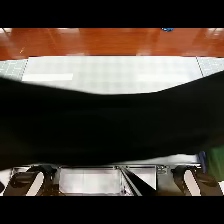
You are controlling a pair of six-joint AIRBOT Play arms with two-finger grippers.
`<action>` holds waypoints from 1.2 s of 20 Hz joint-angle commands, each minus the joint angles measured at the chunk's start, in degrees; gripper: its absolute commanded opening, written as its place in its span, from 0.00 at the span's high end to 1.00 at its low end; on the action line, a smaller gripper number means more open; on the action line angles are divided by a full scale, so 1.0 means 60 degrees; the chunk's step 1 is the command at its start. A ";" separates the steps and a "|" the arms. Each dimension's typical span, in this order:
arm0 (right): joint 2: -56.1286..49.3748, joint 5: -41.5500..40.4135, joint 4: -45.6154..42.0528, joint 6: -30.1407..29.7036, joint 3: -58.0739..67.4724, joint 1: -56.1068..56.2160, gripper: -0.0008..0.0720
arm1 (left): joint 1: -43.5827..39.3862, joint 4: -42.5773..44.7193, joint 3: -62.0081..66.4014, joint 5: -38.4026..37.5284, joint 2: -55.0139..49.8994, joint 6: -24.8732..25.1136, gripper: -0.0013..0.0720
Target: Fold the shirts.
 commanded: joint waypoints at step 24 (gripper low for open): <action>-1.2346 -0.4590 0.4550 -0.2189 -0.1668 0.0361 0.95 | -0.0696 0.0929 -0.1457 0.5399 -1.2196 -0.3060 0.96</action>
